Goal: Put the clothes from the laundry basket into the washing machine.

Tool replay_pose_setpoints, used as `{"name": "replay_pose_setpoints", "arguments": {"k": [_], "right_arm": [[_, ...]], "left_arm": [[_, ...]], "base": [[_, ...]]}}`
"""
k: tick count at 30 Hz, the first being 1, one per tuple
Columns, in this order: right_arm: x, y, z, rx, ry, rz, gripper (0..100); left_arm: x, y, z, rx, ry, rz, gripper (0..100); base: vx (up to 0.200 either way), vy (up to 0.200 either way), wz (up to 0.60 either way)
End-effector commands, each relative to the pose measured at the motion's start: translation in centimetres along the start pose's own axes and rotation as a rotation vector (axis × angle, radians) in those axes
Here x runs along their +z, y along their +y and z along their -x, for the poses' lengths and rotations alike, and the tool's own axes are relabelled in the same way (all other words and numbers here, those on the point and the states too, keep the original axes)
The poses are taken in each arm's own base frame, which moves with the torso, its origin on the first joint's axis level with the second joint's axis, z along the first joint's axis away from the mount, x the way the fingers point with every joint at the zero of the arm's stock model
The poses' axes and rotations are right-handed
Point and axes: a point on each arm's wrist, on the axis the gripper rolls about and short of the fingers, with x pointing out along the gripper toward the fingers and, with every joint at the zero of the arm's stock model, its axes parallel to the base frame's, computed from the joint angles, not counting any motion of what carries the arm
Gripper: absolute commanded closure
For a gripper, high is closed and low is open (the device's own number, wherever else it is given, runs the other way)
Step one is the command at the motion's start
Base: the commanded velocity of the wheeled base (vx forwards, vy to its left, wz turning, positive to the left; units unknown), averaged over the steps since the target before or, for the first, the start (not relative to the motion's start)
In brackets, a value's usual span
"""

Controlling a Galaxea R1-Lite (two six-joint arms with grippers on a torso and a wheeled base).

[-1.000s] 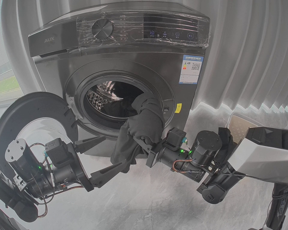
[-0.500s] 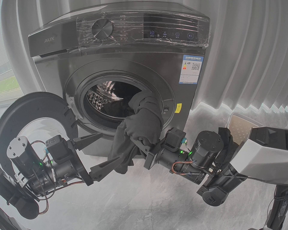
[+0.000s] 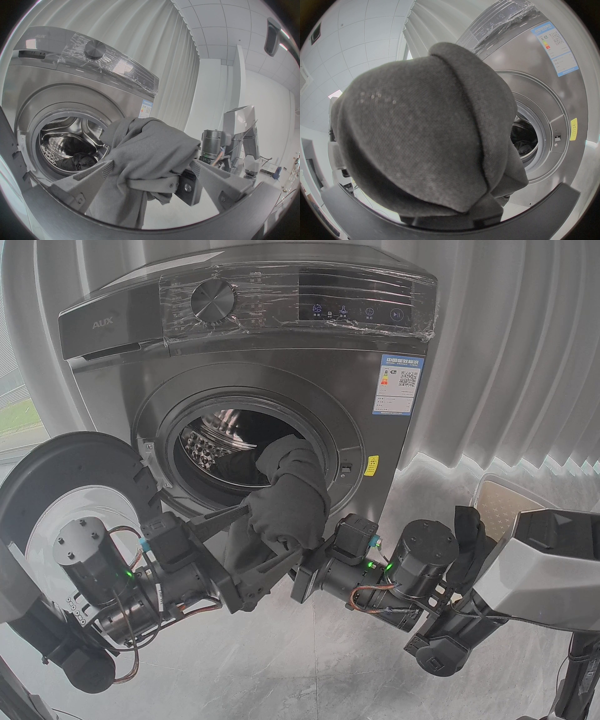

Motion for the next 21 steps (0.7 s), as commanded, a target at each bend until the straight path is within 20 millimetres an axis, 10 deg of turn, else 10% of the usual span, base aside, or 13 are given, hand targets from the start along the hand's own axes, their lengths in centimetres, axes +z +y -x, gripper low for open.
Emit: {"name": "replay_pose_setpoints", "arguments": {"k": [1,8,9,21], "right_arm": [[-0.2,0.2,0.0,0.006,0.006,-0.003,100],[-0.5,0.4,-0.1,0.011,0.012,-0.005,100],[-0.6,0.4,-0.1,0.011,0.013,-0.006,100],[-0.5,0.5,-0.1,0.011,0.012,-0.005,100]], "left_arm": [[-1.0,0.1,-2.1,-0.002,0.010,0.001,0],[-1.1,0.9,-4.1,0.019,-0.024,-0.012,0],[-1.1,0.9,-4.1,0.032,-0.026,-0.019,100],[-0.7,0.9,-3.5,0.047,-0.032,-0.025,100]], "base": [[0.000,0.000,0.00],[0.000,0.000,0.00],[0.000,0.000,0.00],[0.000,0.000,0.00]]}}
